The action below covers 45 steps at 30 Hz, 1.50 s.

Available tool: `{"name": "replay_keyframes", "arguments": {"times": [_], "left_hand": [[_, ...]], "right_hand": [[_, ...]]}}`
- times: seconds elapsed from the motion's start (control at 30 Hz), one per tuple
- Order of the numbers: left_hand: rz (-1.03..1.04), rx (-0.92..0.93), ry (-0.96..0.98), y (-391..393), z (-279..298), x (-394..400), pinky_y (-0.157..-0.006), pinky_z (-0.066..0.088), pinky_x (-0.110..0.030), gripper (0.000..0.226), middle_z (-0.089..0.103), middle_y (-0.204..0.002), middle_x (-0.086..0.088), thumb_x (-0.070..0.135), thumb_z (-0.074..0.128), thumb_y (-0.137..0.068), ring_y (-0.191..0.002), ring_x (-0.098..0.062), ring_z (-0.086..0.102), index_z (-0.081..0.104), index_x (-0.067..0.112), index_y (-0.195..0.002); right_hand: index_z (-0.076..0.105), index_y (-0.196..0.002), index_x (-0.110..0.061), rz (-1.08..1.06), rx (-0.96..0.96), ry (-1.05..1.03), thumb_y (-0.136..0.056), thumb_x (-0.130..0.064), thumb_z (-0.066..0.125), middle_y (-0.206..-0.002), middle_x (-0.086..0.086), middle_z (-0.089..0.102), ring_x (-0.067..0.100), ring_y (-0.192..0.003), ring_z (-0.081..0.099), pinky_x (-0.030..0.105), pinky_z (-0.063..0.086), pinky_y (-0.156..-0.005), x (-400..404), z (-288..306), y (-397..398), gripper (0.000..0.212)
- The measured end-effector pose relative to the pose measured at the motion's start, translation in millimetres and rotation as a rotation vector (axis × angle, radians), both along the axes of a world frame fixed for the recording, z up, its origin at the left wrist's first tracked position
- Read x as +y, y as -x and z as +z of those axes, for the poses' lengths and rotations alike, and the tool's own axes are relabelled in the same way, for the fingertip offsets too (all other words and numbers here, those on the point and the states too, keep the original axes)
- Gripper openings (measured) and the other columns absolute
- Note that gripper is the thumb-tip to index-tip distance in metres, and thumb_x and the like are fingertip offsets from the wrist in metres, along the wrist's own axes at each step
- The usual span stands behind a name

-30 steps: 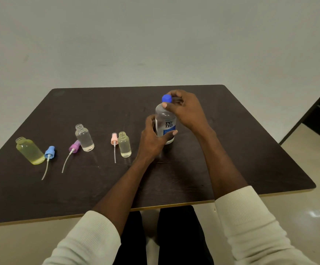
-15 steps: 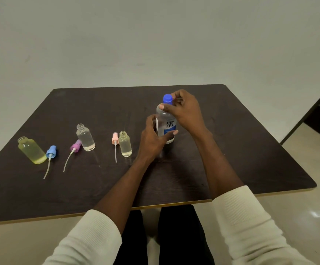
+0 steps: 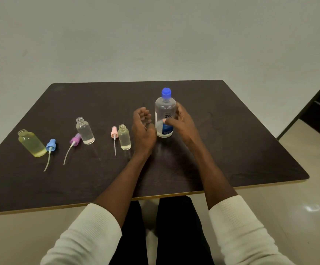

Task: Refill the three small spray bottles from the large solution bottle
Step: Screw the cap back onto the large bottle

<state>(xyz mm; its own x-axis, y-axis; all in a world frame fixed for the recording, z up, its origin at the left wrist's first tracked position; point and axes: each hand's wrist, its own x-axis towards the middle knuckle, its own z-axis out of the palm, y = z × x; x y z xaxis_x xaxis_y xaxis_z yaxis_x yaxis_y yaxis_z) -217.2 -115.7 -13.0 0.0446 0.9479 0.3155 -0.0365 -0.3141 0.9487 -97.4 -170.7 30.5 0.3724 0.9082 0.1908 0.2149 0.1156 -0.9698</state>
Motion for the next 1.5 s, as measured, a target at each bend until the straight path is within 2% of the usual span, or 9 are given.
{"name": "replay_keyframes", "arguments": {"times": [0.17,0.33,0.6,0.7,0.9,1.03,1.23,1.33,1.5], "left_hand": [[0.064,0.236,0.001,0,3,-3,-0.074,0.056,-0.030,0.026,0.070,-0.095,-0.004,-0.007,0.053,-0.083,-0.088,-0.020,0.068,0.063,0.010,-0.100],[0.062,0.408,-0.086,-2,-1,-1,-0.075,0.058,-0.039,0.015,0.067,-0.093,-0.004,0.000,0.056,-0.088,-0.085,-0.019,0.064,0.061,0.011,-0.097],[-0.136,0.917,-0.472,-18,-6,-7,-0.075,0.046,-0.042,0.007,0.066,-0.089,-0.013,0.011,0.055,-0.089,-0.086,-0.032,0.059,0.062,0.008,-0.087],[-0.125,0.982,-0.526,-20,-7,-5,-0.074,0.046,-0.044,0.006,0.065,-0.086,-0.017,0.009,0.058,-0.085,-0.085,-0.038,0.059,0.061,0.005,-0.081],[-0.109,0.983,-0.545,-20,-9,-3,-0.074,0.048,-0.046,0.005,0.065,-0.085,-0.018,0.007,0.060,-0.084,-0.085,-0.040,0.060,0.064,0.004,-0.082],[-0.129,0.942,-0.551,-18,-10,-4,-0.077,0.048,-0.045,0.007,0.066,-0.090,-0.017,0.008,0.058,-0.086,-0.090,-0.039,0.059,0.064,0.005,-0.087],[-0.051,0.521,-0.661,3,-2,-22,-0.080,0.049,-0.029,0.014,0.068,-0.094,-0.012,-0.003,0.061,-0.087,-0.087,-0.024,0.062,0.070,0.002,-0.096],[0.059,0.339,-0.654,23,4,-34,-0.082,0.052,-0.027,0.019,0.070,-0.095,-0.013,-0.010,0.061,-0.085,-0.088,-0.025,0.064,0.070,-0.001,-0.099],[0.336,0.145,-0.561,69,11,-40,-0.080,0.049,-0.020,0.018,0.069,-0.097,-0.014,-0.013,0.060,-0.087,-0.086,-0.021,0.062,0.068,-0.002,-0.099]], "right_hand": [[0.048,-0.132,-0.022,-0.051,-0.152,0.066,-0.073,-0.012,0.081,-0.121,-0.006,0.062,0.008,-0.107,0.060,0.028,0.053,-0.094,1,-15,7,0.069],[0.055,-0.118,-0.018,-0.162,-0.162,0.041,-0.071,-0.016,0.084,-0.113,-0.003,0.065,0.011,-0.103,0.063,0.031,0.055,-0.090,0,-20,2,0.055],[0.056,-0.122,-0.022,-0.500,-0.161,-0.045,-0.070,-0.015,0.082,-0.115,-0.004,0.064,0.012,-0.105,0.063,0.025,0.054,-0.086,-41,-16,-54,0.058],[0.054,-0.122,-0.021,-0.586,-0.155,-0.024,-0.072,-0.011,0.080,-0.116,-0.005,0.061,0.011,-0.105,0.060,0.017,0.050,-0.082,-58,-14,-78,0.057],[0.050,-0.127,-0.021,-0.662,-0.091,0.022,-0.077,-0.011,0.079,-0.115,-0.009,0.056,0.009,-0.104,0.056,0.015,0.047,-0.078,-75,-23,-94,0.059],[0.043,-0.136,-0.018,-0.671,-0.105,0.028,-0.075,-0.017,0.082,-0.128,-0.003,0.053,0.011,-0.112,0.054,0.029,0.049,-0.096,-75,-25,-88,0.073],[0.026,-0.149,-0.017,-0.856,-0.320,-0.187,-0.075,-0.036,0.081,-0.149,0.007,0.028,0.018,-0.136,0.035,0.040,0.045,-0.107,-70,-23,-30,0.093],[0.032,-0.147,-0.017,-0.763,-0.351,-0.241,-0.079,-0.030,0.079,-0.149,0.007,0.031,0.009,-0.136,0.031,0.026,0.037,-0.109,-61,-20,10,0.083],[0.057,-0.124,-0.009,-0.399,-0.227,-0.247,-0.080,-0.009,0.076,-0.116,0.004,0.056,0.010,-0.100,0.057,0.007,0.044,-0.083,-26,-24,68,0.048]]}}
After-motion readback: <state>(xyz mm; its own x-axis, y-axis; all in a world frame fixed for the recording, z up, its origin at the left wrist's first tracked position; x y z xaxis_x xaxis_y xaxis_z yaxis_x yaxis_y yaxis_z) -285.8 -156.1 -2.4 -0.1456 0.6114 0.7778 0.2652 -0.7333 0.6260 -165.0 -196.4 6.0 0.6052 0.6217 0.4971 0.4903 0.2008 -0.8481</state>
